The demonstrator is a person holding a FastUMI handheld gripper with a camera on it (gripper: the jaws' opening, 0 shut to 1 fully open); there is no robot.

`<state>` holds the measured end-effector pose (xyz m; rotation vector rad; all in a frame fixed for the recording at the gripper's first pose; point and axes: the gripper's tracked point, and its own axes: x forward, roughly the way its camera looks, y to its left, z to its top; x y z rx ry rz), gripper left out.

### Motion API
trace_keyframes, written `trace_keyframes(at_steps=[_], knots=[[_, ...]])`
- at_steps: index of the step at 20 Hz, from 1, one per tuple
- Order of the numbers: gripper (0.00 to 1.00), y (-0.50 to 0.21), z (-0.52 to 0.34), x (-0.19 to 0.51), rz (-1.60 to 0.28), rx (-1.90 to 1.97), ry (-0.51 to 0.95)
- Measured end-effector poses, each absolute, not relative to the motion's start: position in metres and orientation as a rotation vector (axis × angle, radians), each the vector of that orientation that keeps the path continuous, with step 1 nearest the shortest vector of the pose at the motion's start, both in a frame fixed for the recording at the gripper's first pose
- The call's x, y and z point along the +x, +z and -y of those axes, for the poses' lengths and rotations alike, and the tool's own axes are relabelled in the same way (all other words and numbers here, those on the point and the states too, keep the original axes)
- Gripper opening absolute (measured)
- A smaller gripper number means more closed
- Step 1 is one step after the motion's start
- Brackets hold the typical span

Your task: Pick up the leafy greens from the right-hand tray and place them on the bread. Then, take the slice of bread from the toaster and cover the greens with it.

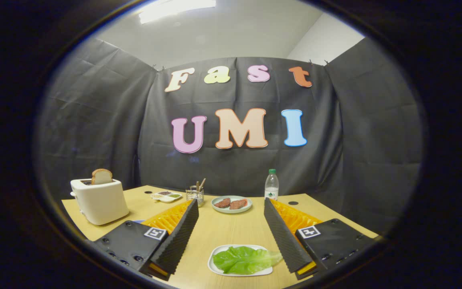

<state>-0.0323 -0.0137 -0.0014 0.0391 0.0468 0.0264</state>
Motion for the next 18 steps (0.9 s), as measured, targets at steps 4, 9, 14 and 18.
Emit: trace_keyframes(at_steps=[4,9,14,18], knots=[[1.0,-0.03,0.034,-0.025,-0.132,0.067,-0.009],[1.0,-0.079,0.073,-0.012,-0.278,0.165,-0.091],[1.0,-0.136,0.109,-0.006,-0.428,0.244,-0.178],[1.0,-0.176,0.126,-0.003,-0.522,0.328,-0.218]])
